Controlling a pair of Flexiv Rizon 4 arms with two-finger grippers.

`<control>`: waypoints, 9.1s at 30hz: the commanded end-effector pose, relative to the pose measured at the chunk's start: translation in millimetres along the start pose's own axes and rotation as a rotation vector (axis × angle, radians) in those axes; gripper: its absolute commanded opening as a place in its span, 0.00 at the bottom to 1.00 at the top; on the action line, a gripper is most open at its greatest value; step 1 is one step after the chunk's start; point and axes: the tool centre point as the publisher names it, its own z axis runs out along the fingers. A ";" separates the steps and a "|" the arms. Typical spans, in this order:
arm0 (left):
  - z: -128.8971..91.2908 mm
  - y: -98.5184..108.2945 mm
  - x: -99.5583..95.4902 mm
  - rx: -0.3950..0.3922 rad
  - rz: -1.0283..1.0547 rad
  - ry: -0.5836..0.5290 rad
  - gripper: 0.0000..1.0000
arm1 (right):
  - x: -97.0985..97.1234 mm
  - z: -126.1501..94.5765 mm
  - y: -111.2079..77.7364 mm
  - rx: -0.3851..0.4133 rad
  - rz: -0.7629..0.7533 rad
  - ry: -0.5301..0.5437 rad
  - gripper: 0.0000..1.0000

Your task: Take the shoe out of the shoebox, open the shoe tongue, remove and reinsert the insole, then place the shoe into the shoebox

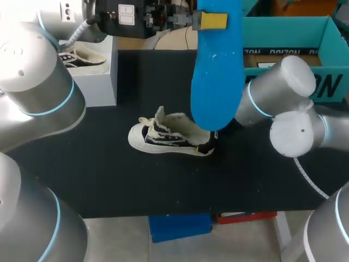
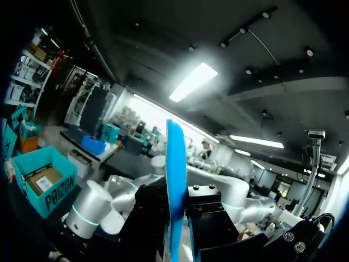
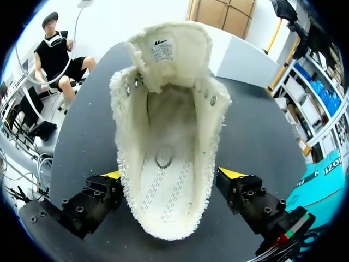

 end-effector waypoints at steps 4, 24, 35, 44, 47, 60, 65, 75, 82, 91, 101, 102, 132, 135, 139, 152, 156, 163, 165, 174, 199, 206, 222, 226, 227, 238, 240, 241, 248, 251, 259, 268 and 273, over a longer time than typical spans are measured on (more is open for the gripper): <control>0.2 1.3 0.7 -0.001 -0.001 -0.004 0.00 | 4.5 5.1 -7.9 -0.322 0.003 0.009 1.00; 0.2 1.3 0.7 -0.001 -0.001 -0.004 0.00 | 4.9 13.2 -20.2 -0.349 0.046 0.051 1.00; 0.2 1.3 0.7 -0.001 -0.001 -0.004 0.00 | 3.0 -3.2 -27.7 -0.247 0.058 0.110 1.00; 0.2 1.3 0.7 -0.001 -0.001 -0.004 0.00 | -8.3 -41.9 -20.8 0.086 0.036 0.226 1.00; 0.2 1.3 0.7 -0.001 -0.001 -0.004 0.00 | -15.8 -52.1 -12.9 0.191 0.018 0.238 1.00; 0.2 1.3 0.7 -0.001 -0.001 -0.004 0.00 | -31.8 -40.6 19.8 0.591 -0.070 0.284 1.00; 0.2 1.3 0.7 -0.001 -0.001 -0.004 0.00 | -34.3 -28.0 33.3 0.665 -0.097 0.266 1.00; 0.2 1.3 0.7 -0.001 -0.001 -0.004 0.00 | -40.9 -8.7 53.5 0.757 -0.139 0.248 1.00; 0.2 1.3 0.7 -0.001 -0.001 -0.004 0.00 | -40.2 4.3 57.1 0.745 -0.128 0.249 1.00; 0.2 1.3 0.7 -0.001 -0.001 -0.004 0.00 | -34.1 21.7 57.1 0.705 -0.088 0.212 1.00; 0.2 1.3 0.7 -0.001 -0.001 -0.004 0.00 | -25.2 34.6 52.7 0.642 -0.045 0.198 0.36; 0.2 1.3 0.7 -0.001 -0.001 -0.004 0.00 | -24.1 35.7 52.4 0.635 -0.041 0.198 0.28; 0.2 1.3 0.7 -0.001 -0.001 -0.004 0.00 | -22.9 20.4 58.2 0.609 -0.004 0.234 0.00; 0.2 1.3 0.7 -0.001 -0.001 -0.004 0.00 | -26.5 -7.2 67.9 0.623 0.037 0.238 0.00; 0.2 1.3 0.7 -0.001 -0.001 -0.004 0.00 | -31.8 -39.8 76.4 0.644 0.191 0.231 0.00; 0.2 1.3 0.7 -0.001 -0.001 -0.004 0.00 | -37.1 -64.7 53.0 0.479 1.146 -0.332 0.00; 0.2 1.3 0.7 -0.001 -0.001 -0.004 0.00 | -35.9 -62.5 45.8 0.467 1.300 -0.433 0.00; 0.2 1.3 0.7 -0.001 -0.001 -0.004 0.00 | -37.9 -62.2 62.3 0.492 1.361 -0.547 0.00; 0.2 1.3 0.7 -0.001 -0.001 -0.004 0.00 | -39.3 -61.9 64.5 0.511 1.357 -0.566 0.00; 0.2 1.3 0.7 -0.001 -0.001 -0.004 0.00 | -41.0 -48.3 56.4 0.606 1.378 -0.613 0.00; 0.2 1.3 0.7 -0.001 -0.001 -0.004 0.00 | -40.4 -4.0 18.4 0.659 1.469 -0.560 0.00; 0.2 1.3 0.7 -0.001 -0.001 -0.004 0.00 | -39.6 -13.8 17.4 0.577 1.476 -0.534 1.00; 0.2 1.3 0.7 -0.001 -0.001 -0.004 0.00 | -11.2 -117.4 77.1 -0.170 1.380 0.054 1.00; 0.2 1.3 0.7 -0.001 -0.001 -0.004 0.00 | -11.2 -117.4 77.1 -0.170 1.380 0.054 1.00; 0.2 1.3 0.7 -0.001 -0.001 -0.004 0.00 | -11.2 -117.4 77.1 -0.170 1.380 0.054 1.00; 0.2 1.3 0.7 -0.001 -0.001 -0.004 0.00 | -9.4 -120.2 78.2 -0.199 1.389 0.071 1.00; 0.2 1.3 0.7 -0.001 -0.001 -0.004 0.00 | -9.0 -125.1 78.3 -0.229 1.394 0.093 1.00; 0.2 1.3 0.7 -0.001 -0.001 -0.004 0.00 | -9.4 -127.4 78.7 -0.247 1.398 0.108 1.00; 0.2 1.3 0.7 -0.001 -0.001 -0.004 0.00 | -10.0 -138.6 84.0 -0.329 1.415 0.163 1.00; 0.2 1.3 0.7 -0.001 -0.001 -0.004 0.00 | -8.3 -139.7 84.9 -0.376 1.431 0.207 1.00; 0.2 1.3 0.7 -0.001 -0.001 -0.004 0.00 | -2.6 -134.9 85.2 -0.449 1.464 0.342 1.00; 0.2 1.3 0.7 -0.001 -0.001 -0.004 0.00 | -1.5 -137.0 83.2 -0.594 1.482 0.447 1.00; 0.2 1.3 0.7 -0.001 -0.001 -0.004 0.00 | -1.7 -136.5 80.7 -0.673 1.485 0.522 1.00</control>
